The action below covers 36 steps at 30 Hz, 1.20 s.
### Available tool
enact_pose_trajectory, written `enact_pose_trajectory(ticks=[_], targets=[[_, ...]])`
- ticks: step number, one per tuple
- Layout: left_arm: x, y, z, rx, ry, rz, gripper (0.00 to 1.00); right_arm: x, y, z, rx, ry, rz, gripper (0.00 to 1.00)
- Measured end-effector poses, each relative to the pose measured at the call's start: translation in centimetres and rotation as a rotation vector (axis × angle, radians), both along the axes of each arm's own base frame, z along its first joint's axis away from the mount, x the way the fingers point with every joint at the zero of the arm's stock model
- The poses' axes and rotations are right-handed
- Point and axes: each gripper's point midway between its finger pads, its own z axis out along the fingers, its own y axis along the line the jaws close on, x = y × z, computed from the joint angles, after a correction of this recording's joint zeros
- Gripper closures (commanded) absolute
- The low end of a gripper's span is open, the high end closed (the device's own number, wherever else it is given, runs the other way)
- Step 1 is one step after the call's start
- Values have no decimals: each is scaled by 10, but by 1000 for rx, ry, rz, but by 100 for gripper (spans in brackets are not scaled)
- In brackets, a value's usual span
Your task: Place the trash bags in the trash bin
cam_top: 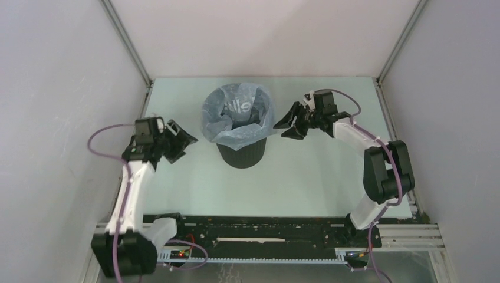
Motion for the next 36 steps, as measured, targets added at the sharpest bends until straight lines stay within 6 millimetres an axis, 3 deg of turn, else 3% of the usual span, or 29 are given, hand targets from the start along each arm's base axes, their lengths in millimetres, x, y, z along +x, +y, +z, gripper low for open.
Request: enact_pose_trajectory(ticks=[4, 7, 9, 12, 14, 16, 19, 22, 25, 31, 33, 36], targets=[[-21, 16, 52, 86, -135, 78, 18, -10, -11, 28, -64, -63, 34, 23], [-22, 13, 125, 130, -323, 82, 20, -19, -20, 60, -104, -150, 57, 21], [-21, -5, 173, 144, -439, 18, 23, -27, -27, 81, -123, -213, 67, 21], [-20, -53, 245, 137, -608, -145, 30, -40, -37, 101, -146, -273, 74, 22], [-14, -81, 274, 147, -664, -228, 36, -47, -41, 106, -161, -286, 75, 23], [2, -106, 281, 174, -662, -287, 37, -52, -46, 107, -176, -283, 70, 23], [32, -135, 265, 238, -608, -343, 39, -60, -54, 104, -191, -277, 57, 23], [66, -164, 205, 320, -463, -415, 40, -72, -66, 101, -208, -269, 27, 24], [85, -182, 144, 368, -320, -475, 41, -81, -76, 105, -209, -287, -4, 24], [98, -197, 54, 416, -139, -535, 36, -93, -93, 127, -207, -364, -69, 24], [99, -196, 31, 433, -102, -538, 33, -97, -98, 133, -209, -383, -86, 24], [105, -194, 12, 454, -88, -525, 26, -104, -106, 139, -215, -395, -111, 24]])
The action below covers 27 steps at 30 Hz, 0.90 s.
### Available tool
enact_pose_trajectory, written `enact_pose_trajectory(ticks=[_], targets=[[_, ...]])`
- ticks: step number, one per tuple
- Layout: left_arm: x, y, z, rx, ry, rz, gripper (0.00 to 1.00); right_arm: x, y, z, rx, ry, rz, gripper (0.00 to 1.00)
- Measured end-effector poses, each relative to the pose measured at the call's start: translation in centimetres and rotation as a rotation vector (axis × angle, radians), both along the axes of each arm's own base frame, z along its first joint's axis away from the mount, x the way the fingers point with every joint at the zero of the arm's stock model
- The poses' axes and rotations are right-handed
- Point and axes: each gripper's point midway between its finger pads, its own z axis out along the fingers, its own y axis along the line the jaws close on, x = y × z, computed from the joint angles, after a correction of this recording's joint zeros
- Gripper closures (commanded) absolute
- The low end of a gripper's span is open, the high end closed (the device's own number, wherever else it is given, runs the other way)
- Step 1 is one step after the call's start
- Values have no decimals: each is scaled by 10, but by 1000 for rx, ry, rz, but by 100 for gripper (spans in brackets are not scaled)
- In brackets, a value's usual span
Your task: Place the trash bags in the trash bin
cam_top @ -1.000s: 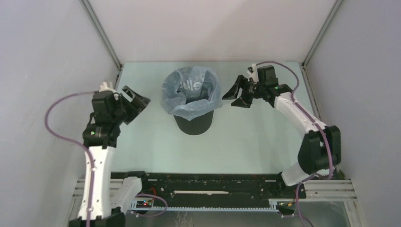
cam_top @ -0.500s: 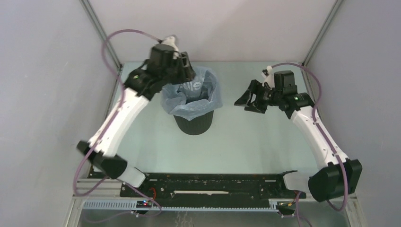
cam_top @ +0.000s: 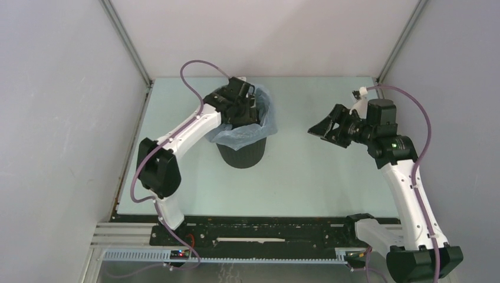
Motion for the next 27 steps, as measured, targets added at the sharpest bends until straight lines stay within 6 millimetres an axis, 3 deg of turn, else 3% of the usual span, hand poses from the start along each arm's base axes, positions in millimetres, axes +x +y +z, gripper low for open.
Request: enact_pose_trajectory(ticks=[7, 14, 18, 20, 25, 27], targets=[[23, 10, -26, 1, -76, 53, 10, -16, -6, -5, -10, 41, -19, 24], [39, 16, -21, -7, -122, 63, 1, -20, -8, -9, -23, 47, -19, 24], [32, 19, -16, 0, -117, 53, 1, -20, -8, -10, -26, 47, -16, 24], [23, 22, -4, -5, -121, 50, 2, -20, -8, -11, -27, 47, -14, 24], [6, 25, 38, -52, -174, 33, 17, -22, -7, -16, -20, 59, -1, 24], [3, 24, 42, -64, -176, 27, 22, -22, -7, -20, -17, 67, 1, 24]])
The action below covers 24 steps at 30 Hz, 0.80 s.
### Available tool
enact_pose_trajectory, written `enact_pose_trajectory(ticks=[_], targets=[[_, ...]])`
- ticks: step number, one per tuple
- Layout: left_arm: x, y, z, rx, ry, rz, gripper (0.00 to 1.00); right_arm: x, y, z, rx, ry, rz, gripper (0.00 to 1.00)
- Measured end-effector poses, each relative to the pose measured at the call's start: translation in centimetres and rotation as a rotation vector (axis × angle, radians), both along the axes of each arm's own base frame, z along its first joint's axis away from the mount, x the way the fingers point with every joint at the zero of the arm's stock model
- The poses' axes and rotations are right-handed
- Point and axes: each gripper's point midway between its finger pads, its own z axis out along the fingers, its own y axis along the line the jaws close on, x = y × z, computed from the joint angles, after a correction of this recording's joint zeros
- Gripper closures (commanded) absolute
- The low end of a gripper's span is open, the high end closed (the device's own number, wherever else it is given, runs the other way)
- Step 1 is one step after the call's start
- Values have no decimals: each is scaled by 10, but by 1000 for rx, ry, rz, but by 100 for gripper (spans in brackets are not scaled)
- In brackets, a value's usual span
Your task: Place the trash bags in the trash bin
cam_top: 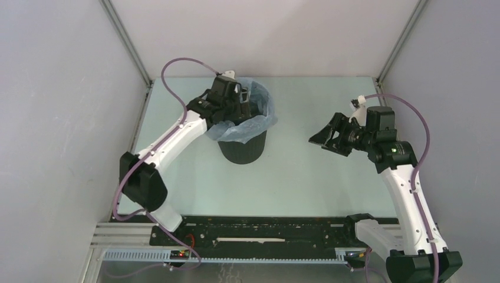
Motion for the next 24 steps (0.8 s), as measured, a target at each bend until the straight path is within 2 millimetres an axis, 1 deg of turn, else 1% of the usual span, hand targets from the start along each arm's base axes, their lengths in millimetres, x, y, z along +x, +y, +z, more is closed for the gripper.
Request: enact_pose_trajectory(ticks=[1, 3, 5, 10, 13, 16, 21, 24], targets=[[0, -1, -2, 2, 6, -3, 25, 0, 0, -2, 2, 4, 1, 24], [1, -4, -13, 6, 34, -5, 28, -1, 0, -4, 4, 8, 4, 24], [3, -8, -30, 18, 72, -6, 30, -1, 1, -4, 9, 11, 9, 24], [8, -16, -82, 67, 170, -17, 33, -3, 1, -1, 13, 3, 12, 24], [13, -20, -101, 75, 187, -19, 35, -4, 1, 1, 12, -9, 12, 24], [18, -24, -110, 71, 183, -20, 34, -6, 1, 2, 13, -16, 11, 24], [24, -28, -113, 56, 155, -19, 35, -5, 0, 2, 11, -17, 9, 24], [25, -27, -125, 51, 143, -17, 37, -5, 0, 2, 11, -17, 8, 24]])
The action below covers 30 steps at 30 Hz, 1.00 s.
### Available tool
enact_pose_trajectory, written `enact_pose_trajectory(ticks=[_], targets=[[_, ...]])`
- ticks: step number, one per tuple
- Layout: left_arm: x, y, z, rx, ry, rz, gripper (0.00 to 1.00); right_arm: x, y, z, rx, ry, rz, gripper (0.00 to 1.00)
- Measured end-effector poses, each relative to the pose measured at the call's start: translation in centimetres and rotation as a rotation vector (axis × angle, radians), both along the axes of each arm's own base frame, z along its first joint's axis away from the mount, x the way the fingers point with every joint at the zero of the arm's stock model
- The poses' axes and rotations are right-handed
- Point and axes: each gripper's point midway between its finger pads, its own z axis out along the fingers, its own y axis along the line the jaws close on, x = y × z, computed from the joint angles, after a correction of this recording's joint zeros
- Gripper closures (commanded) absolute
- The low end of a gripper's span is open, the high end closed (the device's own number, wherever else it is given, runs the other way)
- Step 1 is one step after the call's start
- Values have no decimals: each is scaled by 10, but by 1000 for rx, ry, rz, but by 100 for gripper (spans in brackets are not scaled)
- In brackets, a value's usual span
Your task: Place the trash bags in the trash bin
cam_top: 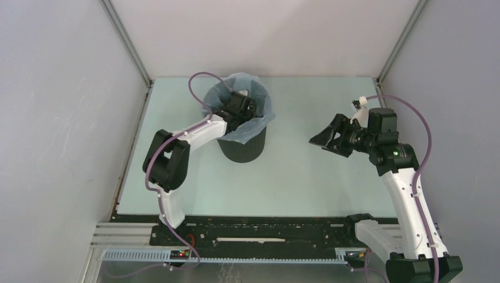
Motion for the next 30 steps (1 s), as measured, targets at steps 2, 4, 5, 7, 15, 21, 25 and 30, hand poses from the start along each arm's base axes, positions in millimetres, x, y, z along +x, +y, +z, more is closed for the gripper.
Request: enact_pose_trajectory(ticks=[2, 4, 5, 7, 15, 21, 25, 30], targets=[[-5, 3, -11, 5, 8, -1, 38, 0, 0, 0, 0, 1, 0, 24], [-6, 3, -11, -1, -3, -3, 39, 0, 0, 0, 0, 1, 0, 24], [-6, 3, -10, -4, -10, -3, 38, 0, 0, -1, 0, 3, 1, 24], [-6, 3, -10, -6, -18, -4, 32, -1, 0, -3, 0, 9, 1, 24], [-8, 4, -6, 5, -1, 1, 15, -2, 1, -5, 3, 15, 4, 24], [-3, -2, 26, -15, 3, 6, 9, -2, 1, -4, 7, 14, 10, 24], [2, -6, 57, -40, -29, 0, 7, -3, 2, -3, 11, 13, 14, 24], [-10, -3, 77, -54, -19, -16, 6, -3, 3, -3, 13, 13, 17, 24]])
